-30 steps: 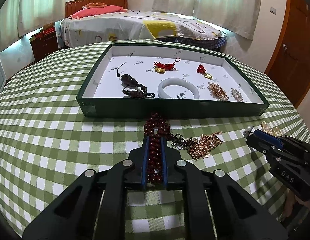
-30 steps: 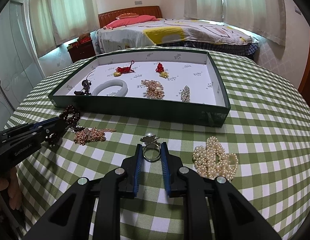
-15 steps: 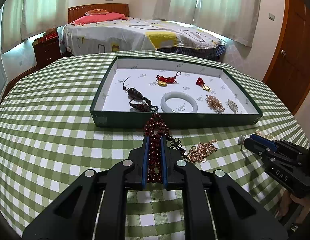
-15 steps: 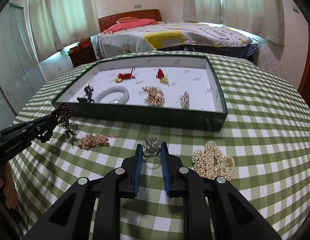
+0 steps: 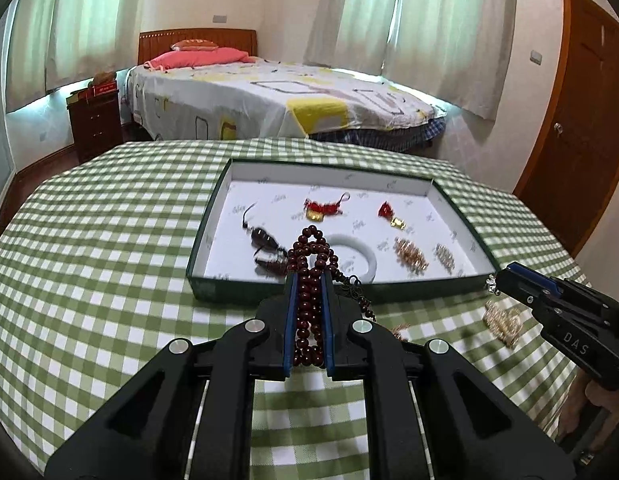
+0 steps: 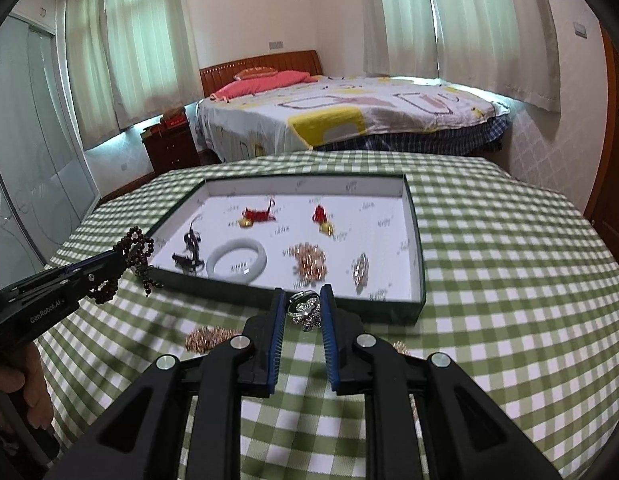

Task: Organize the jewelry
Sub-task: 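Carry the bracelet and ring into the box and open both tools, then grasp the pearl necklace with the right tool while the left tool grasps the gold chain, then carry the pearl necklace and gold chain into the box and open both tools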

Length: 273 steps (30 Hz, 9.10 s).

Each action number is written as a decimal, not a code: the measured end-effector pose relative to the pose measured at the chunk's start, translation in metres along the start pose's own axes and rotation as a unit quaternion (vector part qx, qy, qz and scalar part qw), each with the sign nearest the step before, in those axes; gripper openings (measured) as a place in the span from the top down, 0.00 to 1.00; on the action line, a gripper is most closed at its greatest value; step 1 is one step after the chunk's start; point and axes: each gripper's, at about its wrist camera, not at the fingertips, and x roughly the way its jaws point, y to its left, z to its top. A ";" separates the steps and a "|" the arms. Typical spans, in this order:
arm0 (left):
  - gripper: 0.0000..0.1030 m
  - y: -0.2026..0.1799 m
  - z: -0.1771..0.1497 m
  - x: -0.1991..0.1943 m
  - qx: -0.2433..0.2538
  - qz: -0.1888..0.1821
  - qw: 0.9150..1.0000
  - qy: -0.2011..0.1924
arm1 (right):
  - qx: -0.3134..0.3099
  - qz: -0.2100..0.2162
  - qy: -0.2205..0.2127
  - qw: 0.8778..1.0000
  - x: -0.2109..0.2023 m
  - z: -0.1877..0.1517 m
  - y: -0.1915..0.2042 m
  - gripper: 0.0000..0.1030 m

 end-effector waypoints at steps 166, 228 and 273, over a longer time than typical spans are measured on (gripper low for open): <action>0.50 -0.054 -0.044 0.062 0.031 -0.008 0.995 0.094 | 0.008 -0.051 0.067 0.996 0.023 -0.053 -0.043 0.79; 0.90 -0.040 -0.031 0.024 0.022 -0.020 0.999 0.045 | 0.007 -0.043 0.045 0.998 0.013 -0.046 -0.031 0.81; 0.90 -0.056 0.111 0.011 0.033 -0.046 0.994 -0.098 | -0.018 -0.014 -0.089 0.996 0.008 0.091 -0.008 0.81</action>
